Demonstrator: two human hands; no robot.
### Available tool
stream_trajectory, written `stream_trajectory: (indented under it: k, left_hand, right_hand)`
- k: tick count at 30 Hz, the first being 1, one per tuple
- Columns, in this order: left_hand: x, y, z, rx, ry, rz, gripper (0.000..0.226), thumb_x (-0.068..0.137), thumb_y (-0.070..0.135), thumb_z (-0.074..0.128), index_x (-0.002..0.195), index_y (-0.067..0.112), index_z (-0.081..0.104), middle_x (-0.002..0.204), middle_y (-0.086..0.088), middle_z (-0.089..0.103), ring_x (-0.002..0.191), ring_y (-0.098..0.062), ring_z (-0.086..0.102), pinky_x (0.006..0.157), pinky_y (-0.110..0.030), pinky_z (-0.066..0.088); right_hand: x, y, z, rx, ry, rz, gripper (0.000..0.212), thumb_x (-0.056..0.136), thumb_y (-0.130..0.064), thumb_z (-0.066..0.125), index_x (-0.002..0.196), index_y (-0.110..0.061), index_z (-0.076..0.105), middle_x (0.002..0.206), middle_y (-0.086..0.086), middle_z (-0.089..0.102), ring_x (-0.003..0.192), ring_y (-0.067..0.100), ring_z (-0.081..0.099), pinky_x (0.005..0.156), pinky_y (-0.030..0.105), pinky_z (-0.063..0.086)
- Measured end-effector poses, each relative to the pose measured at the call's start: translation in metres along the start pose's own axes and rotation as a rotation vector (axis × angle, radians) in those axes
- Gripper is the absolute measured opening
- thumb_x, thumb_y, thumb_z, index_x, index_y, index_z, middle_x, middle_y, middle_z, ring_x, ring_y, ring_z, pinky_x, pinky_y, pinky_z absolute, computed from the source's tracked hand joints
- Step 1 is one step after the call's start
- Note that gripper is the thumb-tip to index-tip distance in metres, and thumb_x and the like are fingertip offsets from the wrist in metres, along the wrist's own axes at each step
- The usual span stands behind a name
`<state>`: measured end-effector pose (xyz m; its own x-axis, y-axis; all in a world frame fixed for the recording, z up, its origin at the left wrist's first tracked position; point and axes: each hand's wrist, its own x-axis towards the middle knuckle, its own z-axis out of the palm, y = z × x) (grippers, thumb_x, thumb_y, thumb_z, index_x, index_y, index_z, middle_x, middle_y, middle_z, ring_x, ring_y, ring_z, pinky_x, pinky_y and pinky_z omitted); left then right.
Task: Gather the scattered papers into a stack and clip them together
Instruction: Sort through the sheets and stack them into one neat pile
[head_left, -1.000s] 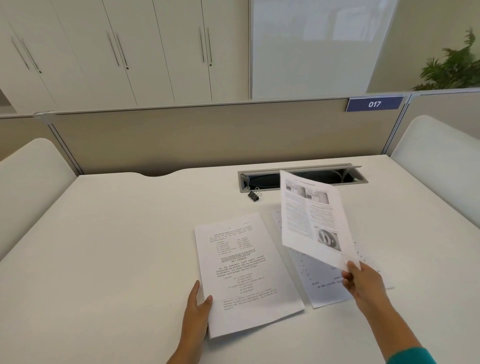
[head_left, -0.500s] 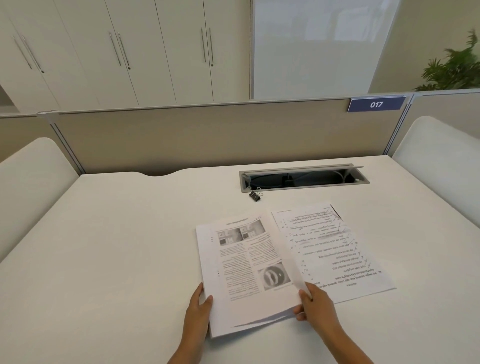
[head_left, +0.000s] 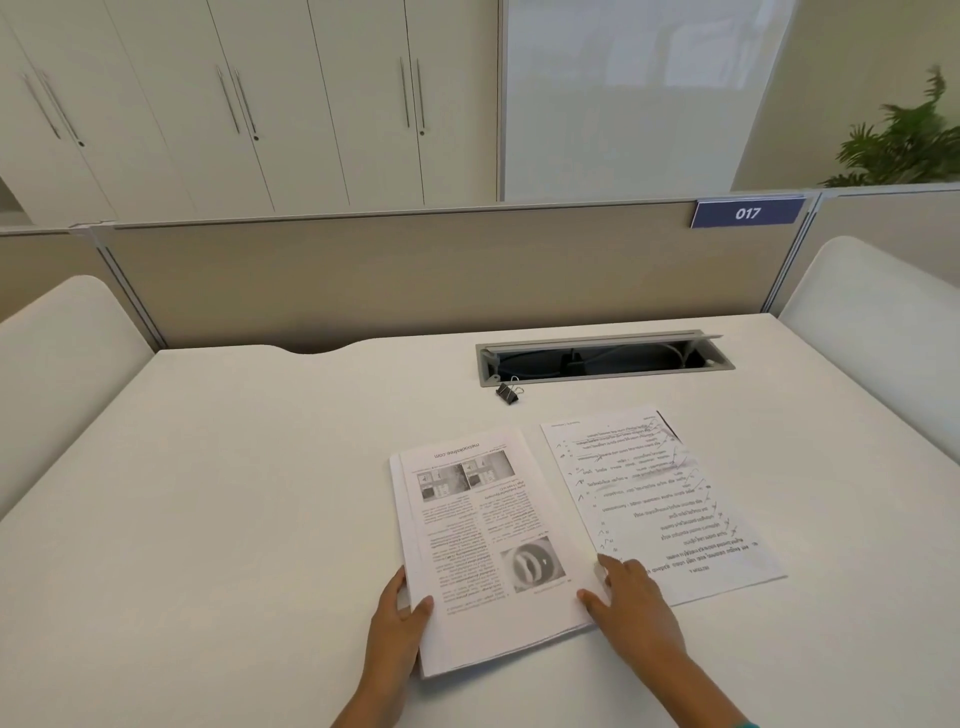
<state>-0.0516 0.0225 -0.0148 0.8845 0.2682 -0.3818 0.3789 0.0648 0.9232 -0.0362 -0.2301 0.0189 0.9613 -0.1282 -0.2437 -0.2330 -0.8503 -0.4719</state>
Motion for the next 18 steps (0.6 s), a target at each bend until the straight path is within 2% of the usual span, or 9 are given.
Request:
stream_trajectory:
  k: [4, 9, 14, 16, 18]
  left_hand:
    - [-0.001, 0.002, 0.000, -0.005, 0.004, -0.003, 0.052, 0.089, 0.005, 0.056, 0.138, 0.014, 0.039, 0.126, -0.015, 0.060, 0.102, -0.031, 0.062, 0.093, -0.041, 0.048]
    - [-0.001, 0.002, -0.001, 0.025, -0.009, 0.009, 0.054, 0.088, 0.002, 0.057, 0.138, 0.013, 0.038, 0.129, -0.012, 0.057, 0.101, -0.029, 0.061, 0.089, -0.036, 0.049]
    - [0.005, 0.005, -0.005, 0.036, -0.075, -0.035, 0.050, 0.087, -0.001, 0.057, 0.134, 0.012, 0.044, 0.130, -0.011, 0.056, 0.112, -0.032, 0.057, 0.098, -0.044, 0.046]
    - [0.006, 0.006, -0.008, 0.034, -0.104, -0.054, 0.042, 0.087, -0.001, 0.056, 0.127, 0.011, 0.049, 0.125, -0.013, 0.060, 0.106, -0.030, 0.060, 0.094, -0.041, 0.049]
    - [0.004, 0.007, -0.010, 0.051, -0.139, -0.030, 0.037, 0.088, 0.000, 0.056, 0.122, 0.013, 0.050, 0.117, -0.011, 0.063, 0.097, -0.022, 0.063, 0.084, -0.033, 0.052]
  right_hand:
    - [0.004, -0.003, 0.004, -0.100, -0.037, -0.070, 0.049, 0.093, -0.040, 0.043, 0.138, -0.022, 0.034, 0.130, 0.001, 0.041, 0.122, 0.018, 0.041, 0.099, 0.029, 0.041]
    - [0.008, -0.005, 0.006, -0.083, -0.045, -0.071, 0.047, 0.094, -0.040, 0.043, 0.137, -0.023, 0.035, 0.129, 0.002, 0.042, 0.121, 0.018, 0.041, 0.099, 0.030, 0.041]
    - [0.015, -0.002, 0.003, 0.022, -0.047, -0.032, 0.047, 0.092, -0.040, 0.048, 0.135, -0.022, 0.040, 0.128, 0.002, 0.046, 0.119, 0.017, 0.046, 0.098, 0.031, 0.043]
    - [0.021, 0.000, -0.002, 0.121, -0.058, 0.026, 0.047, 0.091, -0.037, 0.050, 0.134, -0.018, 0.043, 0.124, 0.004, 0.052, 0.113, 0.017, 0.051, 0.093, 0.028, 0.045]
    - [0.026, 0.000, -0.007, 0.226, -0.090, 0.072, 0.038, 0.092, -0.033, 0.050, 0.125, -0.016, 0.051, 0.118, 0.005, 0.058, 0.100, 0.017, 0.055, 0.075, 0.023, 0.050]
